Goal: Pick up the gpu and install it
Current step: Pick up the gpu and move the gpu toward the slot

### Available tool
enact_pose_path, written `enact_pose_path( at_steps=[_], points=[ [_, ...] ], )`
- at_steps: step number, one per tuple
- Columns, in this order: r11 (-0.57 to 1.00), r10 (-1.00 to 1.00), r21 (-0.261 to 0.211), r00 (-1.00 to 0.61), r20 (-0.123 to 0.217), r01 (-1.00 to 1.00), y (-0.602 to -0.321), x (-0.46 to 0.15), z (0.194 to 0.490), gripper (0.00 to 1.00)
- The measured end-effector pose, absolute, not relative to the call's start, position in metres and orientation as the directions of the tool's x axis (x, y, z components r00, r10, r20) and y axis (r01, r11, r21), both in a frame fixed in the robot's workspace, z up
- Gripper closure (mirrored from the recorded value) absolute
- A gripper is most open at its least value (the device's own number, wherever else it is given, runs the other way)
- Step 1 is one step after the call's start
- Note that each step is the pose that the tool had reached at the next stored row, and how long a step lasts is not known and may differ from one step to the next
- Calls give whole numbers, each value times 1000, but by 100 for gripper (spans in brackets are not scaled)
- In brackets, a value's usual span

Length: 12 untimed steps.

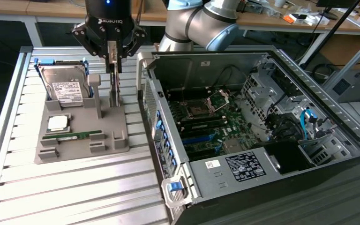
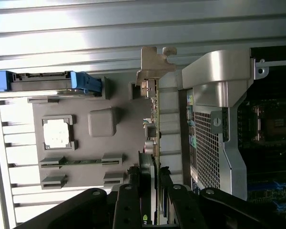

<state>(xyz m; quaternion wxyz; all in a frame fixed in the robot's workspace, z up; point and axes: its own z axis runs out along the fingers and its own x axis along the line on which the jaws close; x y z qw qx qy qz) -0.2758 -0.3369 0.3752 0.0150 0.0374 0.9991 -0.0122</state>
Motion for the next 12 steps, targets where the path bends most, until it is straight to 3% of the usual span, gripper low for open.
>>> enact_pose_path(
  at_steps=[12],
  points=[
    [997,74,-23,-997,-31,75,-337,-276,381,73]
  ],
)
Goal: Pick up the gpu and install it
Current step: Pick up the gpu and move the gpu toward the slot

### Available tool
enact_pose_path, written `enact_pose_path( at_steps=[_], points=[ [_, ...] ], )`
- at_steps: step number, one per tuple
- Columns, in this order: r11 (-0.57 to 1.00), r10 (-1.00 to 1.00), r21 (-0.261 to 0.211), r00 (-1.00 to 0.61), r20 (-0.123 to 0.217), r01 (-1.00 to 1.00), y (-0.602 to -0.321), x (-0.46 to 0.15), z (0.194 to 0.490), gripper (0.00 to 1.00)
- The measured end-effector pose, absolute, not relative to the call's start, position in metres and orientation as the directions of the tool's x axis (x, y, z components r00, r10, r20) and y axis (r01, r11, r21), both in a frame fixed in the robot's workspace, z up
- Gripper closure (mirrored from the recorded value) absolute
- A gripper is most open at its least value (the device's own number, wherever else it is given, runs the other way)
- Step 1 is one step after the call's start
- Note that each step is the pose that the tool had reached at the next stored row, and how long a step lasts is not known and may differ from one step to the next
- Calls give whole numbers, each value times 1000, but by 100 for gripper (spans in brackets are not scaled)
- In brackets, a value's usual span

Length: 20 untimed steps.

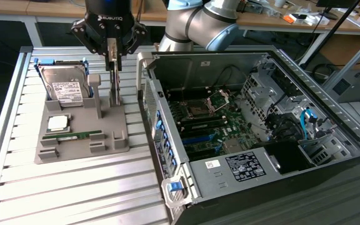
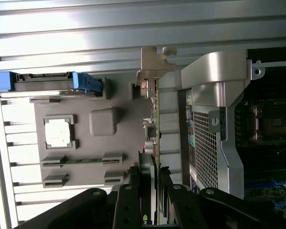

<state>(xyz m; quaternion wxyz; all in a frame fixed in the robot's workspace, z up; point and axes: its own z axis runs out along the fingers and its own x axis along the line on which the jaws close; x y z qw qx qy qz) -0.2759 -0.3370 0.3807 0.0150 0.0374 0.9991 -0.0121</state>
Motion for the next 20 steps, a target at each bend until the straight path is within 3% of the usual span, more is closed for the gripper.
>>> enact_pose_path(
  at_steps=[20],
  points=[
    [997,75,-22,-997,-31,75,-337,-276,387,73]
  ],
)
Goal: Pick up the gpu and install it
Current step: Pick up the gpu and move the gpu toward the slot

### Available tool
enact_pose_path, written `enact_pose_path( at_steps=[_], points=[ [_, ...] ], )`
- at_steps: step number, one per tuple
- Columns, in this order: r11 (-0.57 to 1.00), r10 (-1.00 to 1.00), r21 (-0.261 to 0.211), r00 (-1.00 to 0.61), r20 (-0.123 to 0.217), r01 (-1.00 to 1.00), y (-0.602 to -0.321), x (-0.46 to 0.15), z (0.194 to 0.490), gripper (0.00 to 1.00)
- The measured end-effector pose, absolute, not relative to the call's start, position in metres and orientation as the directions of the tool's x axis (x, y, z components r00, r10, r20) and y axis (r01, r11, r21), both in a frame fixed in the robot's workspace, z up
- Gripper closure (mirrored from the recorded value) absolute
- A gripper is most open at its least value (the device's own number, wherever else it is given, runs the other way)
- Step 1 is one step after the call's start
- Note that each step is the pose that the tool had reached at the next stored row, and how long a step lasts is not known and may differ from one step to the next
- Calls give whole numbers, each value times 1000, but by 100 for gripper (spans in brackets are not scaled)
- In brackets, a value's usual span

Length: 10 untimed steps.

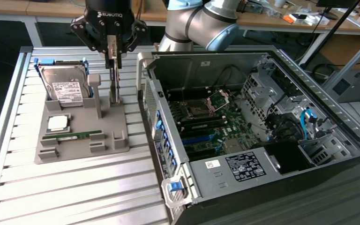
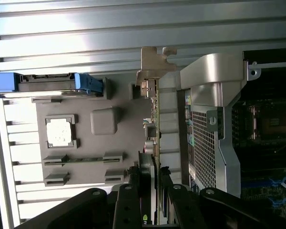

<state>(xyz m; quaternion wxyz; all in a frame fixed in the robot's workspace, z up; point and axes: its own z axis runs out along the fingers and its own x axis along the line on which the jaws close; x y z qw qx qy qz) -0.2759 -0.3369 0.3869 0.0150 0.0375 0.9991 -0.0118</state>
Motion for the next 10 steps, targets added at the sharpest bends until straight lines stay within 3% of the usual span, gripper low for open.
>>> enact_pose_path(
  at_steps=[10],
  points=[
    [997,74,-22,-997,-31,75,-337,-276,389,73]
  ],
)
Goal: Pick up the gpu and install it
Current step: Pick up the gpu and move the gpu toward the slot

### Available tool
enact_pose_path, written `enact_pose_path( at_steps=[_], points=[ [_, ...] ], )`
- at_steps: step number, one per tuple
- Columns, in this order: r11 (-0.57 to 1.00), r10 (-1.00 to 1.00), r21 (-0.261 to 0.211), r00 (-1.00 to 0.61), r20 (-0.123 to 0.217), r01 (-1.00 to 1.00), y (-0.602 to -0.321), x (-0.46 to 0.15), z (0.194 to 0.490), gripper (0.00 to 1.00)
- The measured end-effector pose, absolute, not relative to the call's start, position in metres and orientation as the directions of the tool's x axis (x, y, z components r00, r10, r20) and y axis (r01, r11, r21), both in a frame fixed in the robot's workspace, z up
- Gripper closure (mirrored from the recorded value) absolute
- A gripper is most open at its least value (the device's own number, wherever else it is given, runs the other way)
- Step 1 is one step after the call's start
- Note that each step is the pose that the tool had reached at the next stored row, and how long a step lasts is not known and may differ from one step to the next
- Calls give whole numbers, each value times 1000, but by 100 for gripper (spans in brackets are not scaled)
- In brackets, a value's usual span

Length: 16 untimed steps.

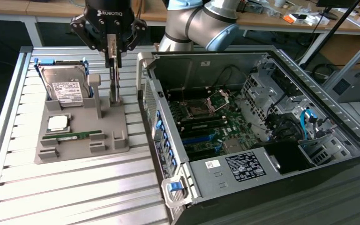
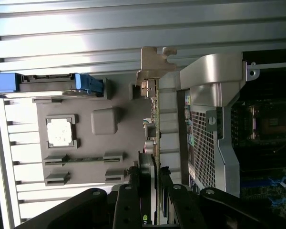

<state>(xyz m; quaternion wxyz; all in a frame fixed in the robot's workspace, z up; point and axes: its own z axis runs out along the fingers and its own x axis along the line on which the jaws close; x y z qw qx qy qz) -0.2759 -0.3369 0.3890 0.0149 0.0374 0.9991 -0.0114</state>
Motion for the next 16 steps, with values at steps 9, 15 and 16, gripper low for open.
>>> enact_pose_path(
  at_steps=[9,15,16],
  points=[
    [997,74,-21,-997,-31,75,-337,-276,391,73],
    [997,74,-21,-997,-31,75,-337,-276,393,73],
    [997,74,-21,-997,-31,75,-337,-276,393,73]
  ],
)
